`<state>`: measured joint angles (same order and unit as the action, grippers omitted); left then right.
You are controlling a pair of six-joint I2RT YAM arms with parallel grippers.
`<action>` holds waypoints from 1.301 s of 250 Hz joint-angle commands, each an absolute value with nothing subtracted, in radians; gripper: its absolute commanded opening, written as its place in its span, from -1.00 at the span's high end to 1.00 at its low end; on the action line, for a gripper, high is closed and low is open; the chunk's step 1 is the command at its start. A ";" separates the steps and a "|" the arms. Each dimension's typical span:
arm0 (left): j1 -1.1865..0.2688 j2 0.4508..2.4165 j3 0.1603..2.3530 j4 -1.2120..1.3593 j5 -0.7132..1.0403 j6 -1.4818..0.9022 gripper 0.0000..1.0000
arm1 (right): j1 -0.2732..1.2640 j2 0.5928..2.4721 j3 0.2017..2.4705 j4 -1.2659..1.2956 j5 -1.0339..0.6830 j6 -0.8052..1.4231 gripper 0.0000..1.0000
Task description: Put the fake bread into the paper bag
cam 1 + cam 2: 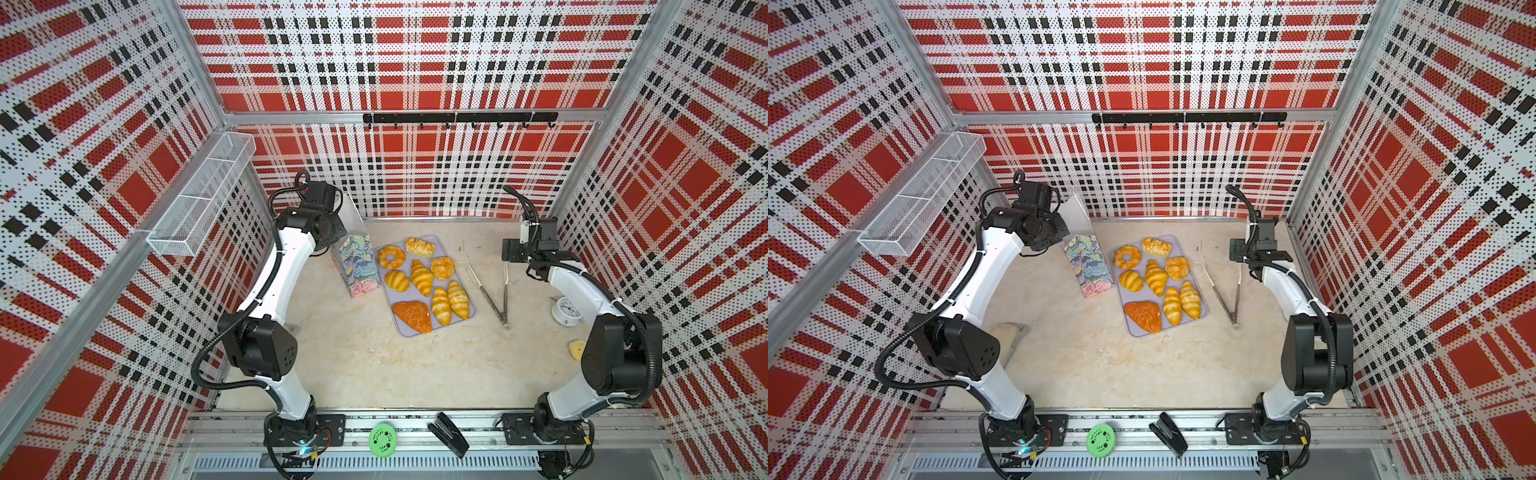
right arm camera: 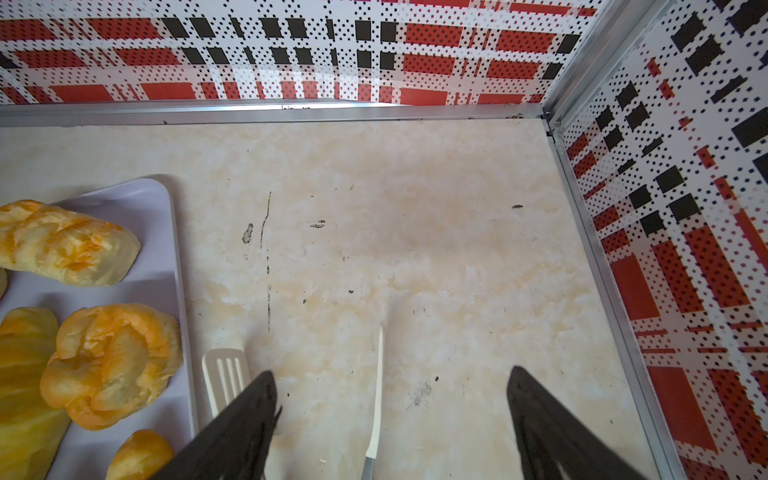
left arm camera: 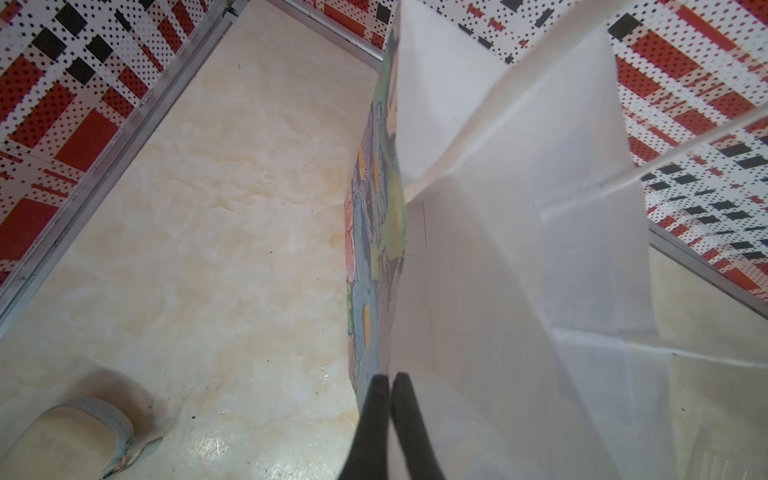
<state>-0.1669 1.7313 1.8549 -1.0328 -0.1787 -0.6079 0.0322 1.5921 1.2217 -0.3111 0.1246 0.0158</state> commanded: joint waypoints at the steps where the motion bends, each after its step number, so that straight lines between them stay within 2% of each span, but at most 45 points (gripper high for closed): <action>1: -0.151 1.696 1.846 -1.027 -0.145 -0.576 1.00 | 0.029 1.557 1.204 -0.310 0.132 0.020 -0.74; 150: -0.103 1.622 1.766 -1.030 -0.093 -0.505 1.00 | 0.030 1.508 1.115 -0.334 0.140 0.044 -0.69; 202: -0.097 1.623 1.769 -1.032 -0.091 -0.497 0.90 | 0.029 1.501 1.094 -0.357 0.145 0.057 -0.67; 219: -0.096 1.624 1.765 -1.033 -0.091 -0.500 0.77 | 0.029 1.503 1.087 -0.368 0.148 0.067 -0.64; 254: -0.098 1.611 1.755 -1.030 -0.097 -0.503 0.34 | 0.029 1.518 1.084 -0.399 0.160 0.104 -0.62; 280: -0.100 1.585 1.731 -1.015 -0.109 -0.506 0.03 | 0.028 1.539 1.096 -0.437 0.152 0.127 -0.51; 305: -0.105 1.551 1.694 -0.995 -0.126 -0.516 -0.17 | 0.028 1.552 1.101 -0.473 0.116 0.148 -0.40; 325: -0.118 1.515 1.666 -0.978 -0.158 -0.516 -0.44 | 0.028 1.543 1.077 -0.481 0.095 0.172 -0.36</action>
